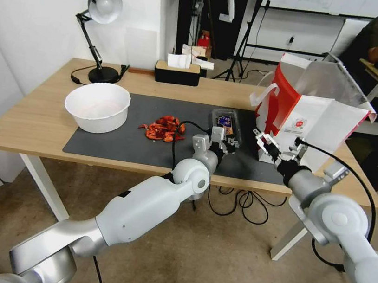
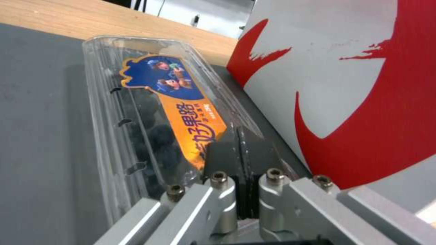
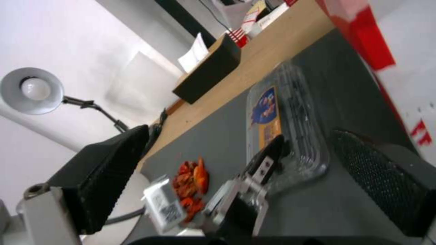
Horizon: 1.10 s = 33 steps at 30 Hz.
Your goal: Close the disposable takeout box, then place it into the delivery bag.
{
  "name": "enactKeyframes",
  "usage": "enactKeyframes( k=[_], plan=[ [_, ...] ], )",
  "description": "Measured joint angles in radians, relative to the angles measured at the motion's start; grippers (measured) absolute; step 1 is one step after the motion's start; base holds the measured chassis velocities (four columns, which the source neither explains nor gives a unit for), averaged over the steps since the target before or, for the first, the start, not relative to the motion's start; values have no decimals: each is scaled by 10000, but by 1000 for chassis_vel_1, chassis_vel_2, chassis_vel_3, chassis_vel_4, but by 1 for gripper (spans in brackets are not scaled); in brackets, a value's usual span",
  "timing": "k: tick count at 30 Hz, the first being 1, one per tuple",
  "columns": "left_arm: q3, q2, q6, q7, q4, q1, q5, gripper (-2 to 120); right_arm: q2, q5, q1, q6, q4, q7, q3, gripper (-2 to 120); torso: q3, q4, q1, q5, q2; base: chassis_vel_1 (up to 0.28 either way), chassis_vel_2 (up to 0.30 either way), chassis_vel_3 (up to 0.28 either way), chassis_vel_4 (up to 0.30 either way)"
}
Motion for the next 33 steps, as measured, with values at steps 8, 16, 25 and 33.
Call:
enactKeyframes(
  k=[8, 16, 25, 33],
  plan=[
    [-6, 47, 1, 1, -41, 32, -12, 0, 15, 5, 842, -221, -632, 483, -536, 100, 1, 0, 0, 0, 0, 0, 0, 0, 0],
    [12, 65, 1, 3, -62, 27, -50, 0, 9, -17, 1399, -675, -1246, 821, -946, 100, 0, -1, 0, 0, 0, 0, 0, 0, 0],
    [9, 38, 1, -6, -104, 49, -52, 0, 17, -31, 2038, -1133, -1652, 1169, -1421, 100, 0, -1, 0, 0, 0, 0, 0, 0, 0],
    [-44, 117, 0, -14, -182, 58, -61, 0, 181, 29, 2466, -1292, -1986, 1221, -1876, 100, 1, -1, 0, 0, 0, 0, 0, 0, 0]
  ],
)
